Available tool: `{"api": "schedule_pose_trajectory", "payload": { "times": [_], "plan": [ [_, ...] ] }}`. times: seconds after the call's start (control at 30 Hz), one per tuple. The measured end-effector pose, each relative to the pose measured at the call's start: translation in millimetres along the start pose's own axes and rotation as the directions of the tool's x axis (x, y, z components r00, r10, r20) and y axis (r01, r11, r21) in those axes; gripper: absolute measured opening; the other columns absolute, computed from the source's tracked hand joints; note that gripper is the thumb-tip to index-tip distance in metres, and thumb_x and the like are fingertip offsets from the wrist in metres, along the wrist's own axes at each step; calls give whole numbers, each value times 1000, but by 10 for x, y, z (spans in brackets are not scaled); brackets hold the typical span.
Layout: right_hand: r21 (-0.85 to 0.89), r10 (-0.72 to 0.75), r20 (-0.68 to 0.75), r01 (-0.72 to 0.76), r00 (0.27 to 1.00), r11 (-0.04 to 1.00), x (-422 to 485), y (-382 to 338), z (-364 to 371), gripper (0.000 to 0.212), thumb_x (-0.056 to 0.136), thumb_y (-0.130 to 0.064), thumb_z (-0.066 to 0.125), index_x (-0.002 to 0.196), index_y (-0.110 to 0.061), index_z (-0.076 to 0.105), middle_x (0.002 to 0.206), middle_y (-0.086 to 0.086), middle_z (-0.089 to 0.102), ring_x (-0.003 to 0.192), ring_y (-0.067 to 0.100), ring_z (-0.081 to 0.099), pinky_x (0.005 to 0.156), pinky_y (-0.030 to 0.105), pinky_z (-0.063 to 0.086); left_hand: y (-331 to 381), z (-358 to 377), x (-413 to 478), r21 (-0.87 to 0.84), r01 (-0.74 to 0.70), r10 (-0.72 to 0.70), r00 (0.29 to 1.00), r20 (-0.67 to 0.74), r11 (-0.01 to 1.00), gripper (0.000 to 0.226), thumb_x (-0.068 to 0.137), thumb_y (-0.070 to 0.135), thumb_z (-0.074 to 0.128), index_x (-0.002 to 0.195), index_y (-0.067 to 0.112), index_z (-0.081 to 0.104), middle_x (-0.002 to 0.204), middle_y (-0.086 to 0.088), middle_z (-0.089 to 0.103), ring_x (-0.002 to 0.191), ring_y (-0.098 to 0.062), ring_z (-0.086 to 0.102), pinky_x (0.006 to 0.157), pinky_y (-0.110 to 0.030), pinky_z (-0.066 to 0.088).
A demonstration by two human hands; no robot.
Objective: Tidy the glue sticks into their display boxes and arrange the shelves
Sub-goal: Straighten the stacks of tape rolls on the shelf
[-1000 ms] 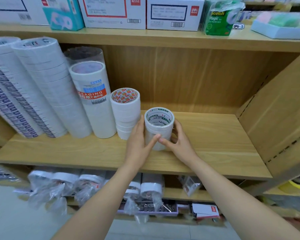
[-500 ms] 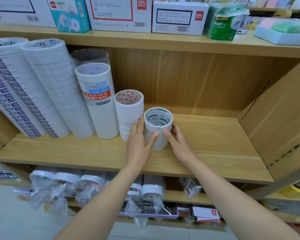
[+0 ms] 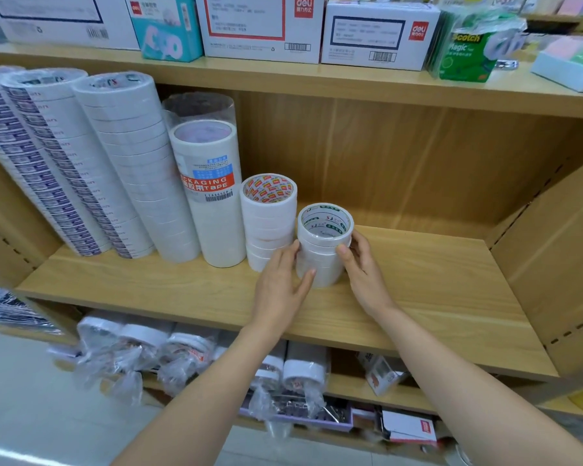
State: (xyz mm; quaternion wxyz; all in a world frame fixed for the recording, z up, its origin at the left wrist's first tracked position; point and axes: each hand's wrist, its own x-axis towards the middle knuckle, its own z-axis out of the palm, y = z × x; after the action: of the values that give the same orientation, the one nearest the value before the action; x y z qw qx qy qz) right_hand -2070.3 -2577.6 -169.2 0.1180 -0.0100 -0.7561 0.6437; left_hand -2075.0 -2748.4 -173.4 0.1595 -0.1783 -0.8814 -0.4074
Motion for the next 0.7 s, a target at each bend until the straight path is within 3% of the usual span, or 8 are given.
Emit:
{"api": "schedule_pose_trajectory", "payload": {
  "times": [0.1,0.2,0.37,0.53,0.7],
  "plan": [
    [18,13,72,-14,997,1000,7,27,-39,71,87,-22,69,147,-16,31,141,-11,48,127,-8,46,102,14,42,8,33,18,9,15,-15,999,37,1000,59,95,31,61,147,12,40,130,-2,55,114,-17,56,93,-34,50],
    [-14,-8,79,9,997,1000,48,110,-57,81,81,-8,77,146,-17,31,143,-8,47,127,-6,46,98,12,41,-10,9,23,82,-30,30,1000,1,996,53,95,27,60,144,12,45,128,-2,56,113,-17,56,88,-36,52],
    [-68,-50,62,54,997,996,177,156,-20,80,80,-14,79,145,-17,34,143,-5,48,131,4,46,98,13,42,-64,-53,25,295,-126,177,973,-151,947,48,87,20,59,133,9,52,121,-11,54,109,-26,51,92,-36,46],
    [-99,-35,52,40,998,994,241,199,2,82,79,-22,81,146,-20,33,145,-5,46,134,8,44,109,40,43,-137,0,-21,437,-92,173,973,-150,895,68,80,19,67,144,12,45,145,-17,34,136,-34,30,110,-52,34],
    [-122,-56,55,62,997,991,207,163,61,106,79,-46,76,154,-41,2,160,-8,25,145,10,29,117,48,30,-183,49,-57,487,-94,156,984,-88,868,86,77,16,73,152,16,32,157,-17,11,148,-35,9,116,-58,25]
  ]
}}
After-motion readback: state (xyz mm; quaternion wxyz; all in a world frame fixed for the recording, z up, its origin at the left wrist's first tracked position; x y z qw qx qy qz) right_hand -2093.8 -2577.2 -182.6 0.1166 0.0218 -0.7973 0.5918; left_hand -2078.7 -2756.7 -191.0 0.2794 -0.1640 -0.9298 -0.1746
